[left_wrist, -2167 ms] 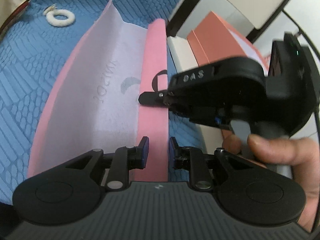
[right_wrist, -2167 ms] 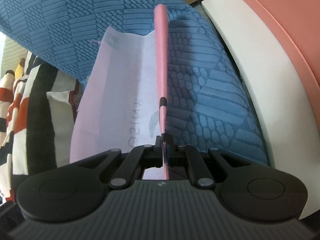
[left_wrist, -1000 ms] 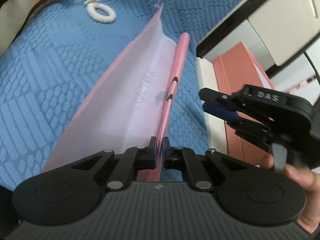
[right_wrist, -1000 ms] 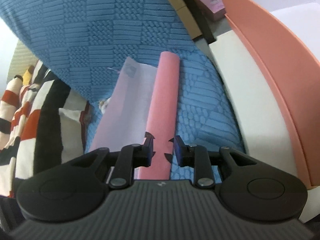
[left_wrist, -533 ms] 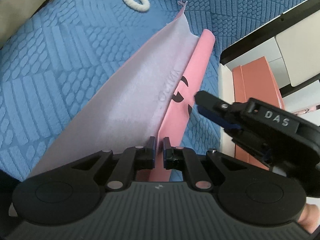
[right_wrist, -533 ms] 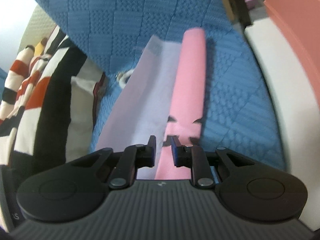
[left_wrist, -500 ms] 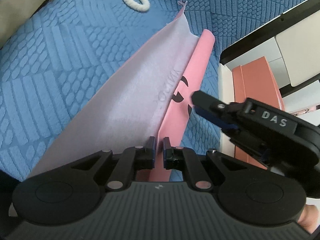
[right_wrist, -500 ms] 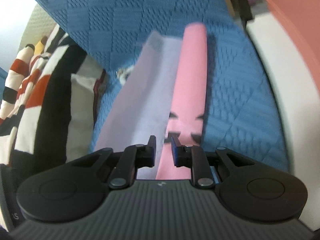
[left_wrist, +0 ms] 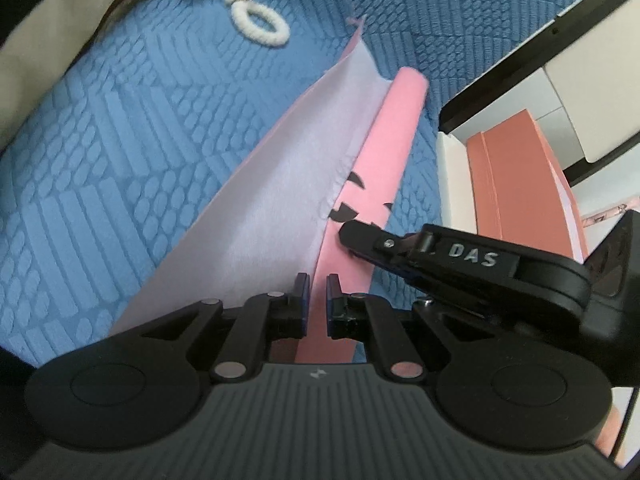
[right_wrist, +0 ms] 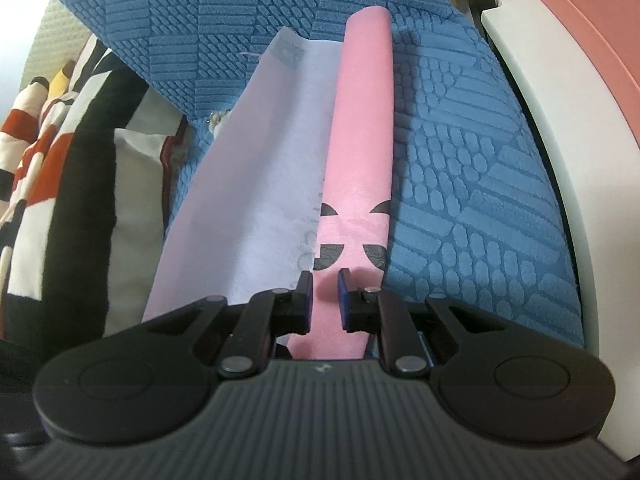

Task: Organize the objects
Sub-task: 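Press the pink sleeve flat with the right tool while the left gripper holds the box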

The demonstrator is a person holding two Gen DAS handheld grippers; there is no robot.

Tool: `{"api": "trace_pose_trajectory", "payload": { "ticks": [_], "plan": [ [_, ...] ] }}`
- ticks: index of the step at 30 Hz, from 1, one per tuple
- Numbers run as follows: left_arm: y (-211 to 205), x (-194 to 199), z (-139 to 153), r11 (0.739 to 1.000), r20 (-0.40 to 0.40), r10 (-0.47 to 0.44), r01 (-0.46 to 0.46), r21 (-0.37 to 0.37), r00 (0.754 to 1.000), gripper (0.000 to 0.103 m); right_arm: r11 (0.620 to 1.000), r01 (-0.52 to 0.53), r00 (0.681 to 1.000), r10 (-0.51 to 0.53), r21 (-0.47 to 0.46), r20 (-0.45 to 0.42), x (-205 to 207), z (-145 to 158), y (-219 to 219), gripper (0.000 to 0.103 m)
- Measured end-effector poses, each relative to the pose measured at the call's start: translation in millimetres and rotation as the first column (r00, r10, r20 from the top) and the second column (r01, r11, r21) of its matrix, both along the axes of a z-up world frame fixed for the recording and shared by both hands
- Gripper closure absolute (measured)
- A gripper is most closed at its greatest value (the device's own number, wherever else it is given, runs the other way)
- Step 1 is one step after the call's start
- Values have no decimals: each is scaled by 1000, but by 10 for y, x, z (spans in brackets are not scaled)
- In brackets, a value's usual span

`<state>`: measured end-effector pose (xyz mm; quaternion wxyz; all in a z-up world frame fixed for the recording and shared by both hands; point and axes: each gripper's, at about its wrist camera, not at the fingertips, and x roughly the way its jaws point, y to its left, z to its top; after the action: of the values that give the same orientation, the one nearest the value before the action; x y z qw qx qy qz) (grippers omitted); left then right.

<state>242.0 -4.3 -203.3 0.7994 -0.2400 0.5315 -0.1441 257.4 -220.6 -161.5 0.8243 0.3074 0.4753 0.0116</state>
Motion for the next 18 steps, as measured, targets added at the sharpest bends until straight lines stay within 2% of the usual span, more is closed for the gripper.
{"api": "trace_pose_trajectory", "payload": {
  "ticks": [5,7,10,12,15,18],
  "plan": [
    [-42,-43,103,999,55,-38,38,-1,998,95,1000,1,1000,-1,2,5,3,-4,2,89],
    [-73,-38,103,999,57,-52,52,-2,997,95,1000,1,1000,-1,1,6,5,-3,2,89],
    [-149,-30,39,996,41,-77,75,37,996,95,1000,0,1000,0,-7,5,17,3,3,89],
    [-183,-27,-24,995,22,-89,88,57,996,95,999,-3,1000,3,-36,6,43,26,16,88],
    [-217,-28,-58,992,23,-107,105,76,994,95,990,-14,1000,16,-140,11,77,86,55,88],
    [-222,-16,-65,990,22,-116,113,82,993,95,989,-13,1000,15,-149,10,121,84,34,86]
  ]
}}
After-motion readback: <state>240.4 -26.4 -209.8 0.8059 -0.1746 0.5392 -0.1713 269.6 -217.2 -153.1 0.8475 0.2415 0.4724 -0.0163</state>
